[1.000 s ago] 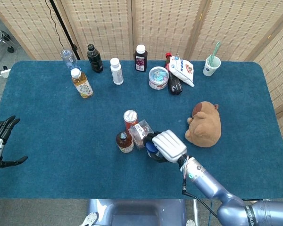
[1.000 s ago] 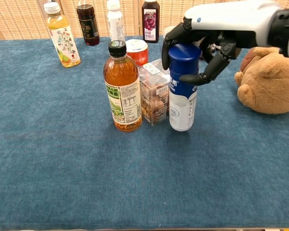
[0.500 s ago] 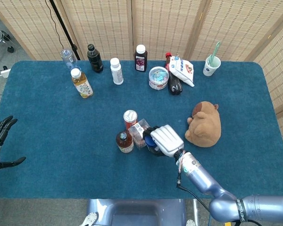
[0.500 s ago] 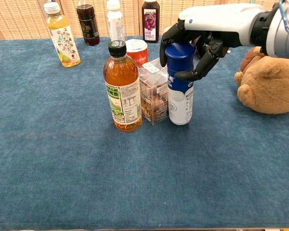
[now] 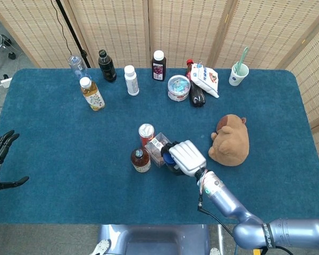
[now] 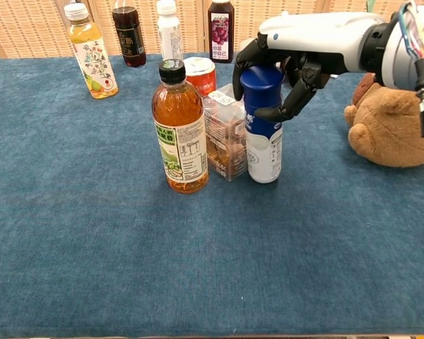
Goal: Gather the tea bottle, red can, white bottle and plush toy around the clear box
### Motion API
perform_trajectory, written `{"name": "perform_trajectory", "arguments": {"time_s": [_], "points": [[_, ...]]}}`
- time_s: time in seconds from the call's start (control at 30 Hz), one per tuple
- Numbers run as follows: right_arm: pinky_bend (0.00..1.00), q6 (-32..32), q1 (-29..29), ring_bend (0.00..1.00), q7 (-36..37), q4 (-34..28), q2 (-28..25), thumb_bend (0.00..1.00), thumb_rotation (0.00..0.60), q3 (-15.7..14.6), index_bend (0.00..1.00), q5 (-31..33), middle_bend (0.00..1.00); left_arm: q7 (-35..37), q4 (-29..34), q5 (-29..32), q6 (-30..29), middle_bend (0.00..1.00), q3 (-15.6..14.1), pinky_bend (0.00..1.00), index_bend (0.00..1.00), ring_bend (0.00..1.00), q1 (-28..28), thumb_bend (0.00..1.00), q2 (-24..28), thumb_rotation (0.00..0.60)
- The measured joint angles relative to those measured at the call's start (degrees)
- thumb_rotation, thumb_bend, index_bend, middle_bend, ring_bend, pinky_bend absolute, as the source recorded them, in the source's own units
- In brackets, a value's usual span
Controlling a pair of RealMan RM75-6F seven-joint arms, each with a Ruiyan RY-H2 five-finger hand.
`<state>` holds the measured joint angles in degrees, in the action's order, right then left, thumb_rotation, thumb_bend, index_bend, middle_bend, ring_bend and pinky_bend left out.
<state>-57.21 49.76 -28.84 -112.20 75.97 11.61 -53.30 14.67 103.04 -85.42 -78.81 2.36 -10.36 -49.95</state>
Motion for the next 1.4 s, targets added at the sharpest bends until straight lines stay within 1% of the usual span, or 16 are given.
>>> {"name": "perform_trajectory", "arguments": {"time_s": [0.4,0.47,0.5,0.57,0.63,0.7,0.87,1.0,1.07,1.23,1.3,1.4], "points": [[0.63,0.14,-0.67,0.46,1.31,-1.03,-1.49,0.79,0.600,-1.83,0.48,-2.04,0.44,-0.69,0.19,-0.37,-0.08,0.00,-0.09,0.00,0.00,0.00,0.17,0.11,-0.17,0.600],[0.62,-0.17,-0.76,0.45,1.17,-0.78,-1.50,0.78,0.600,-2.08,0.46,-2.39,0.43,-0.69,0.20,-0.51,-0.12,0.00,-0.12,0.00,0.00,0.00,0.21,0.11,-0.17,0.600],[0.61,-0.28,-0.82,0.42,1.15,-0.70,-1.52,0.75,0.600,-2.21,0.44,-2.46,0.41,-0.63,0.19,-0.57,-0.16,0.00,-0.14,0.00,0.00,0.00,0.23,0.11,-0.16,0.600],[0.57,-0.01,-0.90,0.36,1.46,-0.77,-1.78,0.63,0.600,-2.41,0.38,-2.46,0.34,-0.53,0.12,-0.51,-0.21,0.00,-0.11,0.00,0.00,0.00,0.28,0.11,-0.15,0.600],[0.47,0.77,-0.93,0.26,2.25,-0.98,-2.26,0.44,0.600,-2.50,0.31,-2.49,0.25,-0.41,0.08,-0.49,-0.18,0.00,-0.09,0.00,0.00,0.00,0.29,0.11,-0.15,0.600],[0.40,1.87,-0.95,0.20,3.52,-1.14,-3.02,0.36,0.600,-2.60,0.26,-2.76,0.20,-0.29,0.06,-0.53,-0.15,0.00,-0.08,0.00,0.00,0.00,0.29,0.11,-0.12,0.600],[0.30,2.43,-1.04,0.14,4.21,-1.24,-4.03,0.34,0.600,-3.14,0.22,-4.38,0.13,-0.14,0.05,-0.85,-0.24,0.00,-0.16,0.00,0.00,0.00,0.37,0.11,-0.10,0.600],[0.18,1.73,-1.11,0.12,3.37,-1.38,-4.12,0.33,0.600,-3.43,0.21,-4.58,0.09,0.12,0.01,-1.03,-0.20,0.00,-0.19,0.00,0.00,0.00,0.36,0.11,-0.06,0.600],[0.14,1.12,-1.25,0.11,2.95,-1.81,-4.15,0.28,0.600,-3.57,0.20,-4.61,0.07,0.33,-0.07,-1.13,-0.26,0.00,-0.20,0.00,0.00,0.00,0.39,0.11,-0.03,0.600],[0.11,0.43,-1.50,0.05,2.49,-3.61,-4.72,0.03,0.600,-3.70,0.14,-4.57,0.02,0.71,-0.20,-1.39,-0.27,0.00,-0.25,0.00,0.00,0.00,0.39,0.11,-0.02,0.600],[0.09,-0.14,-1.61,0.02,2.11,-4.69,-5.13,0.00,0.600,-3.65,0.11,-4.66,0.00,0.89,-0.22,-1.58,-0.19,0.00,-0.30,0.00,0.00,0.00,0.34,0.11,0.01,0.600],[0.05,-1.08,-1.72,0.00,1.56,-6.36,-6.00,0.00,0.600,-3.33,0.09,-4.62,0.00,1.42,-0.32,-1.70,-0.23,0.00,-0.30,0.00,0.00,0.00,0.33,0.11,0.10,0.600]]}}
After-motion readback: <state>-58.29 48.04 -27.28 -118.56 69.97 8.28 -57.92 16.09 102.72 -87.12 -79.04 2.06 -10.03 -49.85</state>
